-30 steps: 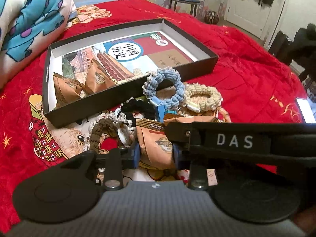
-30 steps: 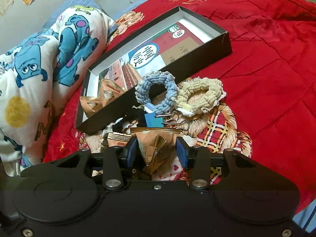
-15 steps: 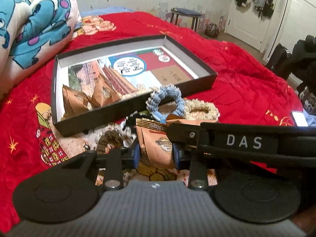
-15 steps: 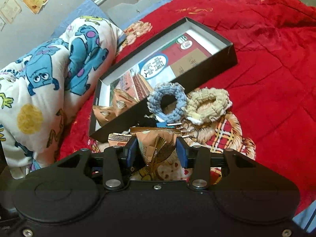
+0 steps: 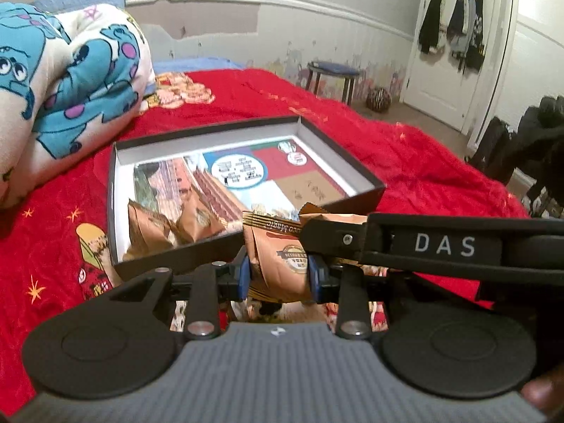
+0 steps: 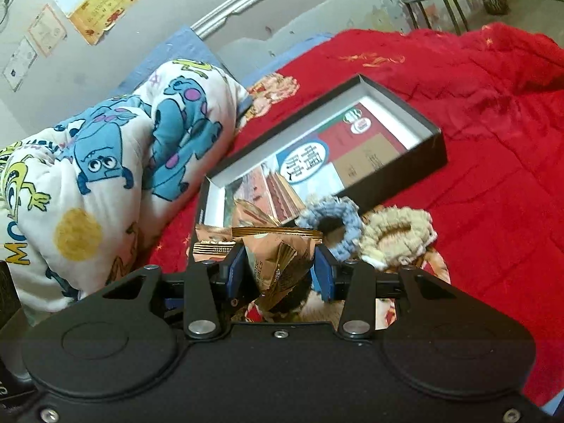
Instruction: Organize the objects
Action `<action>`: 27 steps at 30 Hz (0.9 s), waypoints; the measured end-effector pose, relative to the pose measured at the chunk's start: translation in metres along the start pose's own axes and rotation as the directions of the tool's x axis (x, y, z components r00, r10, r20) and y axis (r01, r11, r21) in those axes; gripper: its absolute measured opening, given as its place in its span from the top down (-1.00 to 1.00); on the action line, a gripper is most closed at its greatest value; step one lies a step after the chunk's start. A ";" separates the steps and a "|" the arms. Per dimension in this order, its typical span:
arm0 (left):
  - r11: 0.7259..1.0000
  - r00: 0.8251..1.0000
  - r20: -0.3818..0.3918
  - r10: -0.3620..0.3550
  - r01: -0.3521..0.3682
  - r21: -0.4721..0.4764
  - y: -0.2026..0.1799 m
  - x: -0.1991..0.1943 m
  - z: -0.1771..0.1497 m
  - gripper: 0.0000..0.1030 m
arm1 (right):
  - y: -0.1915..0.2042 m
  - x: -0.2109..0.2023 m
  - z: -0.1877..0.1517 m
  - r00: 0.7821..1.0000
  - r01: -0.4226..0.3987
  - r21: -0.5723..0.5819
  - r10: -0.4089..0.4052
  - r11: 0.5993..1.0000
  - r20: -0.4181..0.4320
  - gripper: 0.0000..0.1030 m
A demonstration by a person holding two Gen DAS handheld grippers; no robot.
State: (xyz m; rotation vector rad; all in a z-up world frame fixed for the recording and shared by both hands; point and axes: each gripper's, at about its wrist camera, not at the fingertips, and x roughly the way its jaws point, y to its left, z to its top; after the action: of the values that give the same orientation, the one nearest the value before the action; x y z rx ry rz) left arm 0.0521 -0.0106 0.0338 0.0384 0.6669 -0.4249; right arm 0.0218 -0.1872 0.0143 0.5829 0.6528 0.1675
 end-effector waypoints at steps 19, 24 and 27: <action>1.000 0.984 0.179 0.014 -0.012 -0.010 0.005 0.012 0.015 0.30 | 0.004 0.011 0.050 0.997 -0.067 -0.072 0.069 0.995 0.028 0.20; 0.997 0.986 0.145 0.077 -0.073 -0.037 0.016 0.035 0.012 0.30 | -0.010 0.029 0.071 0.997 -0.041 -0.053 0.045 0.998 0.061 0.21; 0.995 0.982 0.171 0.076 -0.065 -0.070 0.024 0.045 0.014 0.30 | -0.020 0.045 0.082 0.998 -0.022 -0.039 0.024 0.999 0.056 0.21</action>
State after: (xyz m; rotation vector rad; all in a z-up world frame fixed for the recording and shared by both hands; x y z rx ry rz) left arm 0.1013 -0.0077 0.0150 -0.0358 0.5060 -0.3341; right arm 0.1073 -0.2262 0.0323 0.5569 0.5874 0.1842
